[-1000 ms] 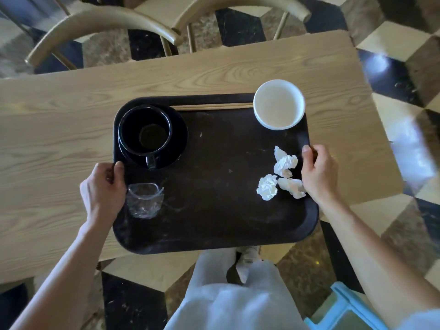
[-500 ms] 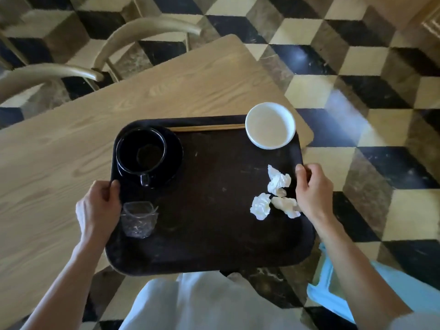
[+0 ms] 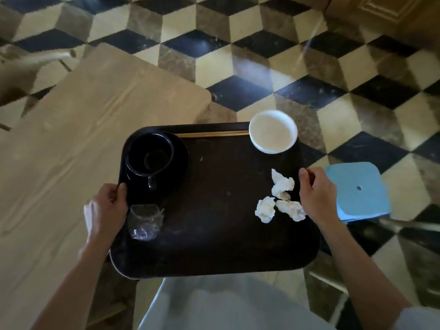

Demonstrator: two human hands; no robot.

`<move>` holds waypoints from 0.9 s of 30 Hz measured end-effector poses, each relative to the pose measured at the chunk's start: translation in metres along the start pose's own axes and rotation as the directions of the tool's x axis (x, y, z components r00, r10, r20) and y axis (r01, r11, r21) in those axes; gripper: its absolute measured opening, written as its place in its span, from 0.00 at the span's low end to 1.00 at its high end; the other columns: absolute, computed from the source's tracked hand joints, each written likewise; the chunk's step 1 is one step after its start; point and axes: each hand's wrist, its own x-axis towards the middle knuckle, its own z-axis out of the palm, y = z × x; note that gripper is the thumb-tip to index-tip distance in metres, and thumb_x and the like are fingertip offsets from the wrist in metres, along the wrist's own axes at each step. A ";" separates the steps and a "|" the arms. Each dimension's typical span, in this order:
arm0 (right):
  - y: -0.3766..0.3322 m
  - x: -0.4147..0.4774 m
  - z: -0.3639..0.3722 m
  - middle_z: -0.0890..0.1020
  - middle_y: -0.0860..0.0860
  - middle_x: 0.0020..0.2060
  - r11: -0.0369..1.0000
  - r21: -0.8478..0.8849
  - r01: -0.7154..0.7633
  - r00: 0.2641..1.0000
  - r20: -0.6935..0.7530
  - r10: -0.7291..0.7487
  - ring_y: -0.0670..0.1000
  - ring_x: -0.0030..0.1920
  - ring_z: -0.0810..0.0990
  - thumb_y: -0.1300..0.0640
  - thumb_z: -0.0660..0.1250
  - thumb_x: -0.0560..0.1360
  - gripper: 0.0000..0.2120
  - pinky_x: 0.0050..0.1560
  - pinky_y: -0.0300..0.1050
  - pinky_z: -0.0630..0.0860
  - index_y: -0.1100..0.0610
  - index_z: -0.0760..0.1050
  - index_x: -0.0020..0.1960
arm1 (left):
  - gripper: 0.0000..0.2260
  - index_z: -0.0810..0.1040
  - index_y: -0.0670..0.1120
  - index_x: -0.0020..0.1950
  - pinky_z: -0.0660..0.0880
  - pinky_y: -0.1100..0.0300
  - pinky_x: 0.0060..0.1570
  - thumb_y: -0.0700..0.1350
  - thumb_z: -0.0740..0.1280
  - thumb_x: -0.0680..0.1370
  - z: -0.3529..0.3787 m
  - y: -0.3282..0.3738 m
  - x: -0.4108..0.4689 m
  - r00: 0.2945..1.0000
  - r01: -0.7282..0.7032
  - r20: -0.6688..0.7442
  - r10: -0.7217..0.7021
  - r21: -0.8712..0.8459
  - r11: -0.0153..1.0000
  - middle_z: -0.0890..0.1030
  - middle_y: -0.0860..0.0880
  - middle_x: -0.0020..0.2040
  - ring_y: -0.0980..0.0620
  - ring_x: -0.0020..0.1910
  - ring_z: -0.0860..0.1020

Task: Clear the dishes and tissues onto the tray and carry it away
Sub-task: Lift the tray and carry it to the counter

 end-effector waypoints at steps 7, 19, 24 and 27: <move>0.069 -0.048 -0.054 0.79 0.52 0.41 0.985 0.091 -0.145 0.986 -0.066 0.151 0.54 0.41 0.77 0.52 0.60 0.83 0.12 0.44 0.47 0.70 0.61 0.75 0.54 | 0.12 0.82 0.45 0.51 0.72 0.50 0.48 0.53 0.65 0.81 0.028 0.047 -0.039 0.987 -0.125 0.097 0.126 -0.008 0.992 0.86 0.42 0.49 0.38 0.51 0.82; 0.100 -0.092 -0.092 0.79 0.49 0.39 0.922 0.097 -0.376 0.907 -0.165 0.387 0.48 0.39 0.76 0.51 0.62 0.82 0.12 0.46 0.42 0.65 0.60 0.77 0.53 | 0.10 0.82 0.41 0.51 0.70 0.54 0.45 0.48 0.68 0.80 0.054 0.105 -0.030 0.912 -0.339 0.230 0.339 -0.040 0.940 0.85 0.41 0.44 0.38 0.45 0.82; 0.084 -0.092 -0.080 0.80 0.48 0.41 0.900 0.136 -0.414 0.885 -0.172 0.433 0.49 0.43 0.78 0.49 0.62 0.82 0.15 0.48 0.43 0.69 0.59 0.78 0.58 | 0.10 0.82 0.41 0.46 0.74 0.50 0.43 0.47 0.69 0.80 0.060 0.113 0.004 0.887 -0.406 0.218 0.407 -0.050 0.912 0.84 0.40 0.39 0.36 0.43 0.82; 0.072 -0.086 -0.068 0.82 0.50 0.41 0.895 0.134 -0.426 0.874 -0.195 0.445 0.47 0.41 0.77 0.47 0.62 0.81 0.15 0.47 0.45 0.71 0.58 0.79 0.55 | 0.09 0.82 0.40 0.45 0.72 0.51 0.42 0.45 0.70 0.80 0.060 0.118 0.027 0.869 -0.449 0.204 0.450 -0.057 0.892 0.84 0.40 0.38 0.36 0.41 0.82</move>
